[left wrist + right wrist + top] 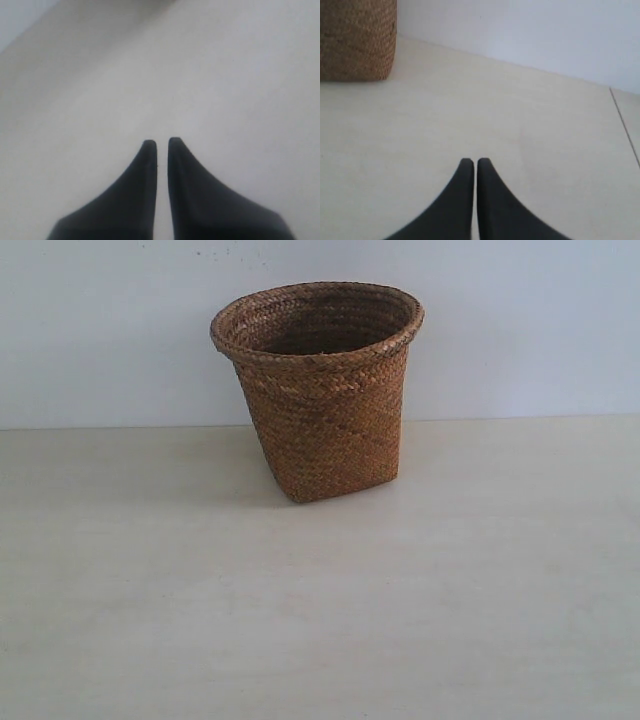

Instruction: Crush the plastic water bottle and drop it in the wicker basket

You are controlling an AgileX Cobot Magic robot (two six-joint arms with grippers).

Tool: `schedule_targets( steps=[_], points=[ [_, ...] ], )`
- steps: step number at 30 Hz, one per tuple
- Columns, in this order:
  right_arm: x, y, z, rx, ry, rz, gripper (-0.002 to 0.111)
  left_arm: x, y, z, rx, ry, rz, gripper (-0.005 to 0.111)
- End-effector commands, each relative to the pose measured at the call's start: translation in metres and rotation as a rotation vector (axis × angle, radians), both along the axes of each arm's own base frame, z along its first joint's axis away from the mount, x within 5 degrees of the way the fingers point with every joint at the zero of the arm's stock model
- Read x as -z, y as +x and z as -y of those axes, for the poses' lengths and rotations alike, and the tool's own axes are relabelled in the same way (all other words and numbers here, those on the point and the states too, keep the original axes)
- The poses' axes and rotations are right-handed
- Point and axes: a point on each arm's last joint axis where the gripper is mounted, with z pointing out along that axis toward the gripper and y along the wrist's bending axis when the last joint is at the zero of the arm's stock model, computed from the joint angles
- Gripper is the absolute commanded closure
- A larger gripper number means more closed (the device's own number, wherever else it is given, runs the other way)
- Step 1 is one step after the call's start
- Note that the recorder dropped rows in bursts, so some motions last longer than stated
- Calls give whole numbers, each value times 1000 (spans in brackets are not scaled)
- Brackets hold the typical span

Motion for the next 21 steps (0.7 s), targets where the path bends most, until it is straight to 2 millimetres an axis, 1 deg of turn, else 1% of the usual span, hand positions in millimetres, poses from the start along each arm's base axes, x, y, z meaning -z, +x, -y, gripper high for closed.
schedule_targets(
  steps=[1,3,5,6,7,9,12,13,14,21],
  points=[
    [2,-20,0,6,82,189,108,3,-22,-9,1,-108,152,102],
    [4,-29,0,14,160,277,108,7,-32,-11,8,-186,205,102],
    [5,-36,0,17,206,319,108,10,-39,-11,9,-255,220,102],
    [5,-39,0,16,215,337,108,11,-41,-11,9,-283,227,102],
    [2,-47,1,14,230,375,108,15,-47,-12,8,-334,237,102],
    [-2,-59,1,8,234,421,108,17,-55,-16,12,-385,294,102],
    [-4,-70,2,2,238,458,108,17,-64,-19,15,-446,346,102],
    [-4,-72,2,1,238,462,108,17,-69,-19,13,-512,341,102],
    [-4,-72,2,1,238,462,108,16,-71,-19,15,-529,345,102],
    [-4,-72,2,1,238,466,108,15,-72,-20,17,-533,357,102]
  ],
)
